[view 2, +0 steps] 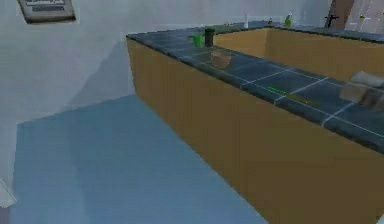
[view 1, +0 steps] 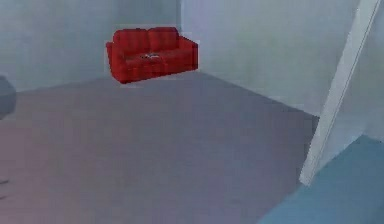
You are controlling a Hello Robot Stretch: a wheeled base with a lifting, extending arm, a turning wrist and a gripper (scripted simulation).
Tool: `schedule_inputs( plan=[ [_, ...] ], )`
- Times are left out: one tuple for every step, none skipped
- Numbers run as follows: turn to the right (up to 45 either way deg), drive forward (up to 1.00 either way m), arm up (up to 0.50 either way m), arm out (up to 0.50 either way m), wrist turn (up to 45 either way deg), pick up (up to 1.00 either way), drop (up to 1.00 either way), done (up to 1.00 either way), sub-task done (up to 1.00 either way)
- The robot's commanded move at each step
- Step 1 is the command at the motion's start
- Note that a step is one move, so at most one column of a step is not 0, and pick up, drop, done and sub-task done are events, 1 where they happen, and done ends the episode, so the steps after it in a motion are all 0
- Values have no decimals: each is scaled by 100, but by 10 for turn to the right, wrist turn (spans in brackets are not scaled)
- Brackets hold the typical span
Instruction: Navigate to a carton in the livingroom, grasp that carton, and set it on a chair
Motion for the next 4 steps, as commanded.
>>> schedule_inputs(
  plan=[
    [30, 0, 0, 0, 0, 0, 0, 0, 0],
    [450, 0, 0, 0, 0, 0, 0, 0, 0],
    [450, 0, 0, 0, 0, 0, 0, 0, 0],
    [60, 0, 0, 0, 0, 0, 0, 0, 0]
  ],
)
